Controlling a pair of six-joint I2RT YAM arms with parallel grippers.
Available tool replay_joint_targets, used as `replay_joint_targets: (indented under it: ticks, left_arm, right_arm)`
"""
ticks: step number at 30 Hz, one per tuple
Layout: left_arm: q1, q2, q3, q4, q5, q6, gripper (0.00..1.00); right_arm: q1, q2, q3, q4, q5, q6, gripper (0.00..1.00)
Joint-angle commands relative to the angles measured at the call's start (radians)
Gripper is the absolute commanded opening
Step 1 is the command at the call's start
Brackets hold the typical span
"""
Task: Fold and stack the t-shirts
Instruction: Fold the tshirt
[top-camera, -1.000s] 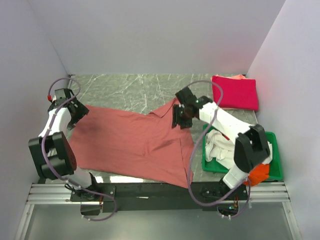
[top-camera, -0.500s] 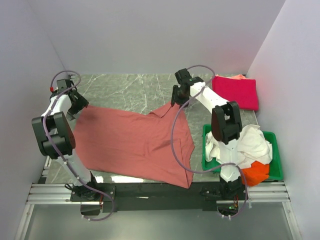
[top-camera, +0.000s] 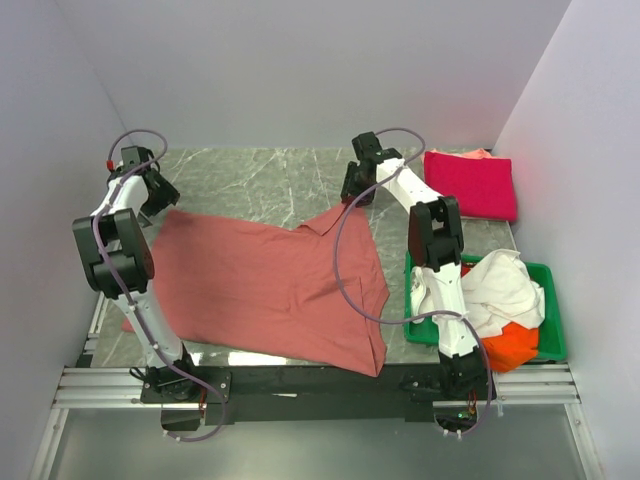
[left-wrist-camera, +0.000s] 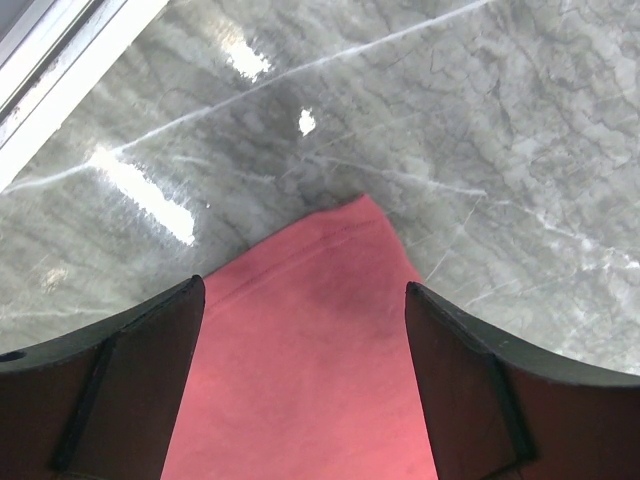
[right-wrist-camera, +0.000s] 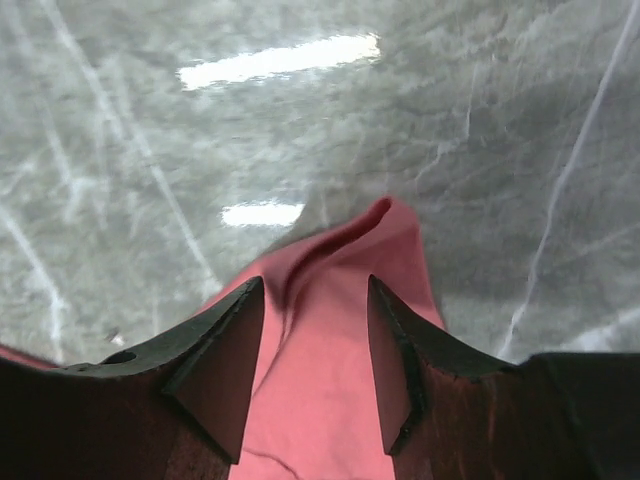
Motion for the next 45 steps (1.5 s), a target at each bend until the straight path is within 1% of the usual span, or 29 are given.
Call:
replay_joint_targets:
  ticks: [1,6,11,18,21,22,24,25,28,31,38,41,42,44,45]
  left_arm:
    - [-0.008,0.020,0.059,-0.009,-0.014,0.029,0.87]
    - [-0.022,0.051,0.084,-0.021,-0.018,0.018,0.86]
    - [-0.034,0.048,0.078,-0.030,-0.028,0.018,0.86]
    - [-0.043,0.075,0.093,-0.051,-0.046,0.016,0.86]
    - [-0.043,0.095,0.114,-0.065,-0.061,0.016,0.87]
    - [-0.043,0.097,0.122,-0.067,-0.066,0.018,0.87]
    - [-0.042,0.108,0.133,-0.067,-0.066,0.019,0.87]
    - [-0.040,0.112,0.144,-0.067,-0.064,0.018,0.86]
    - [-0.037,0.137,0.174,-0.077,-0.063,0.006,0.84]
    - [-0.028,0.160,0.199,-0.085,-0.057,-0.007,0.80]
    - [-0.022,0.220,0.242,-0.081,-0.054,0.002,0.68]
    - [-0.022,0.246,0.265,-0.078,-0.055,0.001,0.62]
    - [-0.023,0.252,0.275,-0.078,-0.051,0.001,0.59]
    - [-0.025,0.269,0.285,-0.081,-0.051,0.001,0.56]
    - [-0.025,0.273,0.292,-0.084,-0.054,-0.001,0.52]
  right_arm:
    - [-0.005,0.022,0.043,0.024,-0.019,0.029,0.52]
    - [-0.005,0.022,0.059,0.043,-0.012,0.029,0.50]
    - [-0.005,0.025,0.062,0.057,-0.010,0.027,0.49]
    - [-0.008,0.077,0.105,0.051,-0.029,0.021,0.42]
    - [-0.012,0.082,0.103,0.060,-0.041,0.024,0.34]
    - [-0.014,0.082,0.103,0.063,-0.045,0.024,0.28]
    - [-0.015,0.081,0.100,0.063,-0.050,0.026,0.21]
    - [-0.018,0.078,0.096,0.064,-0.050,0.024,0.13]
    - [-0.020,0.052,0.056,0.084,-0.042,0.021,0.00]
    - [-0.020,0.027,0.004,0.103,-0.039,0.022,0.00]
    - [-0.023,0.013,-0.029,0.104,-0.044,0.006,0.00]
    - [-0.023,0.005,-0.047,0.112,-0.048,0.006,0.00]
    - [-0.021,0.002,-0.049,0.112,-0.050,0.004,0.00]
    - [-0.023,0.002,-0.050,0.110,-0.050,0.001,0.00]
    - [-0.023,0.002,-0.052,0.110,-0.049,-0.002,0.00]
